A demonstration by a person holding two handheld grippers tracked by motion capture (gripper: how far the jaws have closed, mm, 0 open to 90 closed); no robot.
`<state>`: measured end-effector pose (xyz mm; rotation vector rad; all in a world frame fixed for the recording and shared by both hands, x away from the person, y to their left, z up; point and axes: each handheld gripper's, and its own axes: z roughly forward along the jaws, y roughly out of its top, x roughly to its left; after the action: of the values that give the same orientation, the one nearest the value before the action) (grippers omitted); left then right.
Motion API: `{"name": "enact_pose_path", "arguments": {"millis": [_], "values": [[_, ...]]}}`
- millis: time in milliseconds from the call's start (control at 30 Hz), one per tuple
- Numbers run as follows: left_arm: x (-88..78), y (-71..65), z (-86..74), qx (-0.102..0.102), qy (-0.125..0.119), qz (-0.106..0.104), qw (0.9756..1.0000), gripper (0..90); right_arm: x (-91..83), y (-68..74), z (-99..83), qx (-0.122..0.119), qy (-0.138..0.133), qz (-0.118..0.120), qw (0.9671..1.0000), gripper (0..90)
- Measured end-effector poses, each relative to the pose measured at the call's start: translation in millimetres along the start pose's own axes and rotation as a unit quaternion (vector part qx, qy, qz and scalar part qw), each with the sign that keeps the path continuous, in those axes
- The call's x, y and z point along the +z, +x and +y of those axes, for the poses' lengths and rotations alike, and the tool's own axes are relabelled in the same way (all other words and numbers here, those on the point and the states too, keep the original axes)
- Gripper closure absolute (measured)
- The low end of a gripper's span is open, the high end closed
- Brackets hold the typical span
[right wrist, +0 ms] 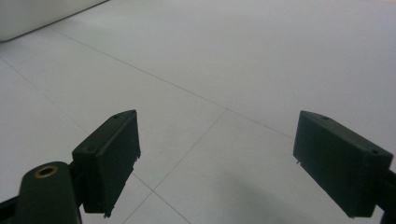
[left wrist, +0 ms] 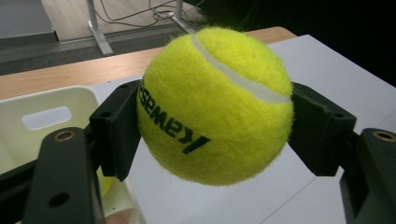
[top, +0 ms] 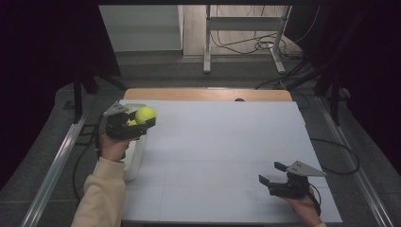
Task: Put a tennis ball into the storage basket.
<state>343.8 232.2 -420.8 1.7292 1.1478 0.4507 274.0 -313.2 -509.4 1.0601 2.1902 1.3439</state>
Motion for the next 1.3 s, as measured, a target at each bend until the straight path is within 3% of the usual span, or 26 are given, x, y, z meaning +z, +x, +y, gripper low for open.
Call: {"name": "enact_pose_path", "arguments": {"millis": [1000, 1300], "values": [[-31.1, 29.5, -8.1, -0.021, -0.001, 0.043, 0.9989, 26.4, 0.5, 0.0, 0.1, -0.002, 0.002, -0.001, 1.0000, 15.2], [-28.0, 34.7, -11.6, -0.028, 0.020, 0.050, 0.9982, 26.4, 0.6, 0.1, 0.0, -0.002, 0.002, -0.001, 1.0000, 15.2]]}}
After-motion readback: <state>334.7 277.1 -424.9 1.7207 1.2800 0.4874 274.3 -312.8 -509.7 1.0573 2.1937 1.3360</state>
